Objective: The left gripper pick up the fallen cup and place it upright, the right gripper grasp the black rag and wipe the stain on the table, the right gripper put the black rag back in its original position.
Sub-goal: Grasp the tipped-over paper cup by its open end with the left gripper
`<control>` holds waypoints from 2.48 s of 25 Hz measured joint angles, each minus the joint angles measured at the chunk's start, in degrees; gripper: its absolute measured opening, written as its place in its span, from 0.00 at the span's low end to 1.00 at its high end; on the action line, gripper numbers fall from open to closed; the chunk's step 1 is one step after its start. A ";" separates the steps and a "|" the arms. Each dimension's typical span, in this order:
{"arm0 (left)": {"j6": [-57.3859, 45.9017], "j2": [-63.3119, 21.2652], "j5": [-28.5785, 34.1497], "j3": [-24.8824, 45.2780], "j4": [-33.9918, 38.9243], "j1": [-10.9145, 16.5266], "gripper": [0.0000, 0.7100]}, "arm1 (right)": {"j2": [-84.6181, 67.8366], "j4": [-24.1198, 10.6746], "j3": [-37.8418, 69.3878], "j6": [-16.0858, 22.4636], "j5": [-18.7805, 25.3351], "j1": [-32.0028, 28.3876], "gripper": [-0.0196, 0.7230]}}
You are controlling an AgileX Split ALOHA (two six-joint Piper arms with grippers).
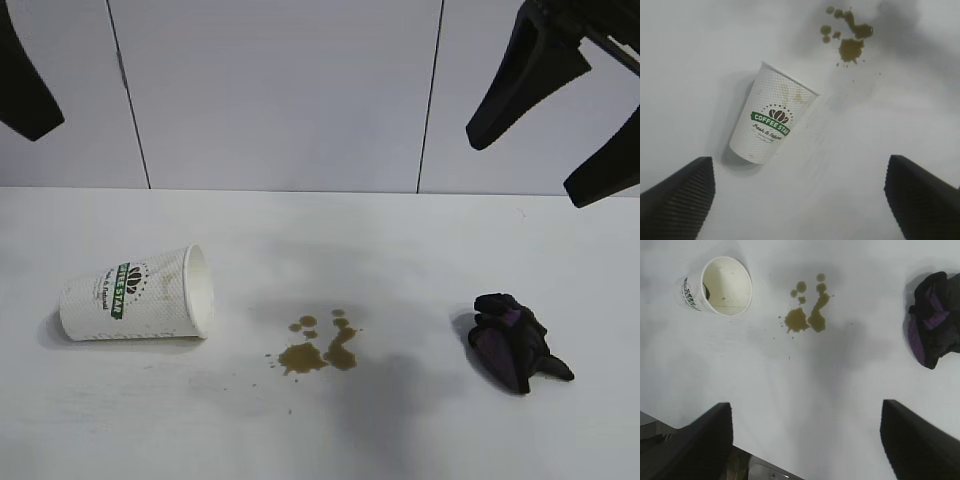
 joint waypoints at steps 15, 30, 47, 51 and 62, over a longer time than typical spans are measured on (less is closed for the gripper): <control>-1.71 16.15 -5.15 -0.13 24.79 -13.72 0.93 | 0.00 0.64 0.00 0.00 0.24 0.00 0.77; -6.83 31.06 -5.79 -8.40 30.89 -16.49 0.93 | 0.00 0.64 0.00 0.00 0.24 0.00 0.77; -8.09 38.33 -8.40 -12.03 30.82 -16.49 0.93 | 0.00 0.59 0.00 0.00 0.24 0.00 0.77; -9.07 39.39 -8.97 -12.14 30.88 -16.49 0.93 | 0.00 0.59 0.00 0.00 0.18 0.00 0.77; -10.72 39.41 -9.64 -12.49 31.06 -16.49 0.74 | 0.00 0.47 0.00 0.00 -0.07 0.00 0.77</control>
